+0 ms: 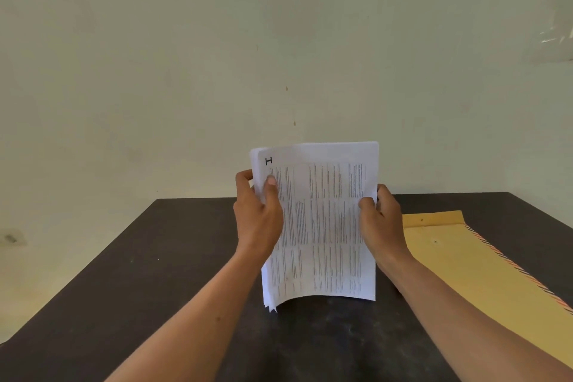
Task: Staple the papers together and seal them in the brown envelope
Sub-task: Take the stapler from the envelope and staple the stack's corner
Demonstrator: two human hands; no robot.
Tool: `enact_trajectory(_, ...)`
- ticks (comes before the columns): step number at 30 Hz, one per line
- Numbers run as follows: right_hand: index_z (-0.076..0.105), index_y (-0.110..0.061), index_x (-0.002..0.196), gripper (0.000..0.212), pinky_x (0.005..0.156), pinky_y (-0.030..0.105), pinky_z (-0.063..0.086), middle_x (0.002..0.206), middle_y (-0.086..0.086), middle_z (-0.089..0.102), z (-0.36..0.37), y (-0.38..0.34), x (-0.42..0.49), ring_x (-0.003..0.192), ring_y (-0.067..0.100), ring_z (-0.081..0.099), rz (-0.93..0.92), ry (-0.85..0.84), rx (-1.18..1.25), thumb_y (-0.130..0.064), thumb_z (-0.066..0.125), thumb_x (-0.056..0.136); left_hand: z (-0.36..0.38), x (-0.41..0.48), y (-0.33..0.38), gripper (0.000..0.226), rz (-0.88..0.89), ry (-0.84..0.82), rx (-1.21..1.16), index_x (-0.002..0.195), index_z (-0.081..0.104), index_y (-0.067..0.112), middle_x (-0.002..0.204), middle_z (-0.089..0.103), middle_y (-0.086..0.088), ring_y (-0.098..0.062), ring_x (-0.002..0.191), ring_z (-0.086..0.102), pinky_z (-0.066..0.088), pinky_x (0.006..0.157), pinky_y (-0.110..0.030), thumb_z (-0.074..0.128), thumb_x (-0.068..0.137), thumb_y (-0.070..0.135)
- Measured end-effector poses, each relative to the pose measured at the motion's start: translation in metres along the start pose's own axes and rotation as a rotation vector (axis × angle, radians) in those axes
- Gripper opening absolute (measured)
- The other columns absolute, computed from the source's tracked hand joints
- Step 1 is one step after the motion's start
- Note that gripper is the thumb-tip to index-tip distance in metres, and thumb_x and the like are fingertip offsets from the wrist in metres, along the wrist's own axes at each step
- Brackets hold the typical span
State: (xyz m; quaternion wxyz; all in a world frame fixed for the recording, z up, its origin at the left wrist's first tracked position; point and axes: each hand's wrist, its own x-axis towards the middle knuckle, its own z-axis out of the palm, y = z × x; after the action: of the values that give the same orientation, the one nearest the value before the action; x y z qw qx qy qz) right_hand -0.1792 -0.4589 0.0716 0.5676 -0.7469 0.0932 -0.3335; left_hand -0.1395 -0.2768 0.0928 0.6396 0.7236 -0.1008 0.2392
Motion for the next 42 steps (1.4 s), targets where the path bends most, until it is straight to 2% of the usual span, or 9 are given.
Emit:
enact_trajectory(6, 0.048, -0.012, 0.119, 0.022, 0.071, 0.020, 0.049, 0.118, 0.003, 0.060, 0.004, -0.001, -0.002, 0.098, 0.016, 0.061, 0.051, -0.017, -0.025, -0.008, 0.047, 0.098, 0.007, 0.003, 0.013, 0.020, 0.039, 0.030, -0.011, 0.104, 0.045, 0.016, 0.078, 0.059, 0.006, 0.007, 0.060, 0.058, 0.048, 0.050, -0.016, 0.035, 0.106, 0.032)
enact_trajectory(10, 0.047, -0.009, 0.133, 0.051, 0.100, 0.037, 0.033, 0.135, 0.009, 0.050, -0.004, -0.029, 0.003, 0.126, 0.024, 0.043, -0.488, 0.349, -0.391, -0.015, 0.059, 0.084, 0.006, -0.002, 0.012, 0.017, 0.108, 0.021, 0.024, 0.104, 0.043, 0.020, 0.071, 0.061, 0.004, -0.002, 0.055, 0.058, 0.051, 0.051, -0.030, 0.037, 0.105, 0.035)
enact_trajectory(12, 0.054, -0.012, 0.132, 0.049, 0.104, 0.037, 0.030, 0.137, 0.005, 0.053, -0.002, -0.057, 0.013, 0.131, 0.023, 0.043, -0.757, 0.194, -0.486, -0.020, 0.056, 0.084, 0.005, -0.004, 0.014, 0.017, 0.152, 0.012, 0.031, 0.102, 0.043, 0.019, 0.064, 0.057, 0.004, -0.004, 0.049, 0.053, 0.047, 0.046, -0.031, 0.036, 0.105, 0.034)
enact_trajectory(15, 0.060, -0.017, 0.131, 0.041, 0.106, 0.040, 0.034, 0.132, 0.000, 0.063, 0.014, -0.091, 0.027, 0.129, 0.021, 0.051, -0.902, -0.140, -0.632, -0.024, 0.050, 0.092, 0.007, -0.006, 0.018, 0.018, 0.212, 0.001, 0.033, 0.100, 0.043, 0.018, 0.061, 0.055, 0.003, -0.010, 0.047, 0.052, 0.045, 0.045, -0.040, 0.033, 0.105, 0.032)
enact_trajectory(19, 0.068, -0.019, 0.121, 0.031, 0.087, 0.041, 0.053, 0.108, -0.002, 0.072, 0.032, -0.107, 0.031, 0.098, 0.019, 0.067, -0.844, -0.389, -0.600, -0.020, 0.048, 0.097, 0.006, -0.010, 0.024, 0.022, 0.256, -0.003, 0.041, 0.100, 0.044, 0.015, 0.065, 0.053, 0.006, -0.007, 0.050, 0.051, 0.045, 0.046, -0.038, 0.030, 0.106, 0.030)
enact_trajectory(24, 0.073, -0.020, 0.116, 0.034, 0.076, 0.043, 0.056, 0.096, -0.002, 0.072, 0.035, -0.110, 0.027, 0.088, 0.020, 0.067, -0.888, -0.391, -0.555, -0.023, 0.045, 0.096, 0.002, -0.007, 0.027, 0.025, 0.214, 0.002, 0.009, 0.099, 0.043, 0.015, 0.065, 0.055, 0.003, -0.009, 0.050, 0.052, 0.045, 0.047, -0.040, 0.028, 0.106, 0.033)
enact_trajectory(30, 0.072, -0.014, 0.118, 0.030, 0.070, 0.043, 0.057, 0.095, 0.003, 0.070, 0.032, -0.114, 0.027, 0.087, 0.025, 0.066, -0.997, -0.291, -0.636, -0.009, 0.053, 0.095, 0.000, -0.002, 0.025, 0.013, 0.159, 0.087, -0.076, 0.104, 0.056, 0.021, 0.078, 0.067, 0.007, -0.007, 0.064, 0.064, 0.052, 0.055, -0.022, 0.051, 0.101, 0.033)
enact_trajectory(37, 0.073, -0.017, 0.117, 0.030, 0.074, 0.041, 0.056, 0.096, 0.000, 0.071, 0.034, -0.107, 0.028, 0.086, 0.021, 0.067, -0.902, -0.296, -0.568, -0.017, 0.050, 0.097, -0.001, 0.001, 0.021, 0.014, 0.016, 0.090, -0.211, 0.094, 0.069, 0.018, 0.075, 0.073, 0.001, -0.007, 0.067, 0.068, 0.053, 0.060, -0.017, 0.062, 0.097, 0.029)
enact_trajectory(42, 0.074, -0.017, 0.114, 0.026, 0.087, 0.041, 0.055, 0.104, -0.001, 0.075, 0.032, -0.117, 0.039, 0.097, 0.018, 0.069, -0.771, -0.320, -0.463, -0.016, 0.056, 0.096, -0.007, 0.015, 0.037, 0.006, 0.105, 0.095, -0.134, 0.100, 0.068, 0.028, 0.076, 0.071, 0.005, -0.007, 0.066, 0.066, 0.052, 0.063, -0.021, 0.064, 0.096, 0.028)
